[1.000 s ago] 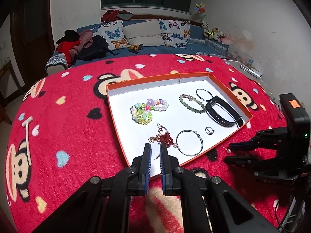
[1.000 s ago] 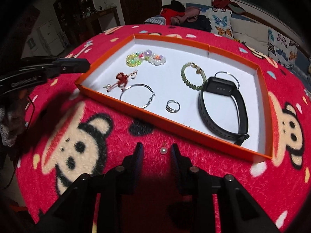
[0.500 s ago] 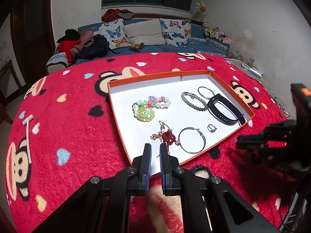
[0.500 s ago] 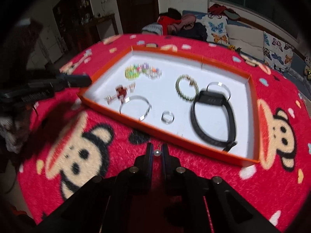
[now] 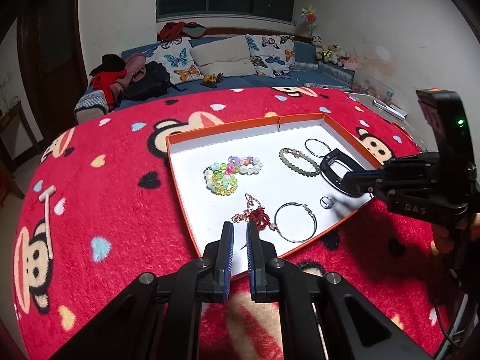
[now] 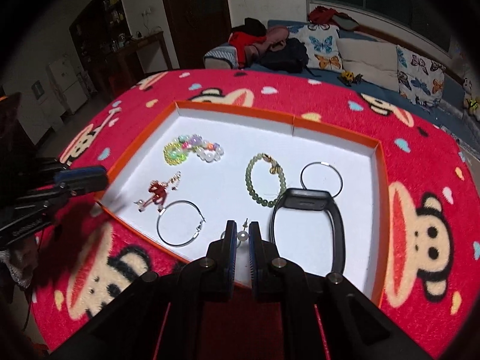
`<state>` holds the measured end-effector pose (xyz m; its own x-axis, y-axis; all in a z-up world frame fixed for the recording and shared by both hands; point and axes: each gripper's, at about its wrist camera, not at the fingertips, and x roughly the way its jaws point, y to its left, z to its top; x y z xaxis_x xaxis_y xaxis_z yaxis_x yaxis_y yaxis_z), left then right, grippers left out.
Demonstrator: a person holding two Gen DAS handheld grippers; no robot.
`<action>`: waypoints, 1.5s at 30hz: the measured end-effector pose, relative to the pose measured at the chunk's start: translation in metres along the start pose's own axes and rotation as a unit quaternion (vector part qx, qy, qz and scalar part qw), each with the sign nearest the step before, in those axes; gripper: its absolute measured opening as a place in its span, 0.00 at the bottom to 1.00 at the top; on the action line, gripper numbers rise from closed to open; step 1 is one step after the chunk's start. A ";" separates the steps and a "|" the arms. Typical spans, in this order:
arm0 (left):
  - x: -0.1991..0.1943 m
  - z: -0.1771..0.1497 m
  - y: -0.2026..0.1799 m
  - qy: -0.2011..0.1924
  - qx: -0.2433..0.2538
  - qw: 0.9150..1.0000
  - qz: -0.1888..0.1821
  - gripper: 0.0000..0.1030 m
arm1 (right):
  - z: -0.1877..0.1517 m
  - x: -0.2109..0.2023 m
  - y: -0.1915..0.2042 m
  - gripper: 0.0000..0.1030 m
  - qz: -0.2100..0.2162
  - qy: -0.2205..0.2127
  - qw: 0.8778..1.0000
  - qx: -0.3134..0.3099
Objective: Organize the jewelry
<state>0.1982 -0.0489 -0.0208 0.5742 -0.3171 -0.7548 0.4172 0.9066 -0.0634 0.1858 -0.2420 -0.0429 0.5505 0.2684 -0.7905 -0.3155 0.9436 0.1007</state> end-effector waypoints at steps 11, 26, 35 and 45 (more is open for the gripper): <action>0.002 -0.004 -0.002 0.003 0.005 1.000 0.008 0.10 | -0.007 0.008 0.000 0.10 -0.003 0.016 1.000 0.000; -0.004 -0.011 -0.003 -0.003 0.009 1.000 0.024 0.10 | -0.005 0.012 0.002 0.10 -0.007 0.022 1.000 -0.005; -0.020 -0.016 -0.015 -0.004 0.031 0.999 0.032 0.10 | -0.008 -0.013 0.009 0.11 -0.011 -0.007 1.000 0.002; -0.043 -0.038 -0.029 -0.008 0.021 1.000 0.022 0.10 | -0.033 -0.043 0.026 0.11 -0.014 -0.031 0.999 0.015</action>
<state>0.1353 -0.0510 -0.0115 0.6043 -0.2822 -0.7452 0.4197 0.9077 -0.0034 0.1287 -0.2351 -0.0260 0.6058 0.2534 -0.7542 -0.2774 0.9557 0.0983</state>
